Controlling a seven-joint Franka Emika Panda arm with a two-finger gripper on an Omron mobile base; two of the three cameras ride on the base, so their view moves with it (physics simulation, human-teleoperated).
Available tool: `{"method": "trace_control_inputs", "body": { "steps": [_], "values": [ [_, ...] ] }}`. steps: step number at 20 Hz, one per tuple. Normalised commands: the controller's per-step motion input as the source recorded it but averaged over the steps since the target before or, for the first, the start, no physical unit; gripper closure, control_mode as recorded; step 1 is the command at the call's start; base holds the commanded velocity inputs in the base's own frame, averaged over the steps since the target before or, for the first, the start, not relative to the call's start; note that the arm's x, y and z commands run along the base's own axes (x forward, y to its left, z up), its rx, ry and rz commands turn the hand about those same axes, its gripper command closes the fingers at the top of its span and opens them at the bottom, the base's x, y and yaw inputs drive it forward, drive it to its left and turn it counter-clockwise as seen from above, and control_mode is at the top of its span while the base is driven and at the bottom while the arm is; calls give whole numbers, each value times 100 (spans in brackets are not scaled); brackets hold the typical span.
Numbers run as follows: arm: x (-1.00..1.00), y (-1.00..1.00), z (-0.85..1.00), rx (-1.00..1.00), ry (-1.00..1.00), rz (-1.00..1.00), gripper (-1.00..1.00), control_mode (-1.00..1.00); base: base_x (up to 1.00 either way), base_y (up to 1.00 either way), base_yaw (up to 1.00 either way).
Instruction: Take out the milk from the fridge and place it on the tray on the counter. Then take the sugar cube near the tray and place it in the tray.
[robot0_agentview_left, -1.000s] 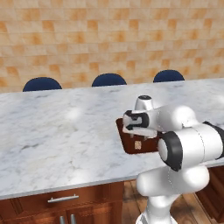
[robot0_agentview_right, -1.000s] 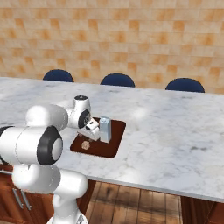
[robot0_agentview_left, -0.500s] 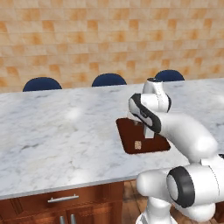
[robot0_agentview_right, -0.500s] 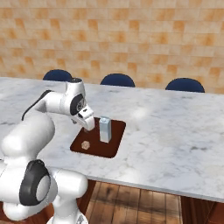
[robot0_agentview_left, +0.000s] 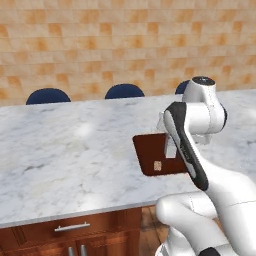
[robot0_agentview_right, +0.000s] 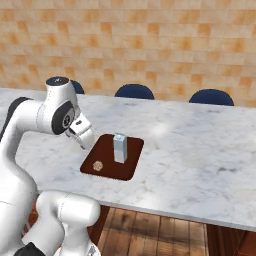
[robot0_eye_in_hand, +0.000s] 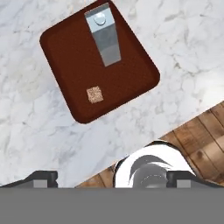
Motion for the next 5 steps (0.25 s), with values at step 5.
{"method": "trace_control_inputs", "body": {
  "steps": [5],
  "values": [
    [-89,3,89,-3,-7,4,-100,-100,0,0,0]
  ]
}}
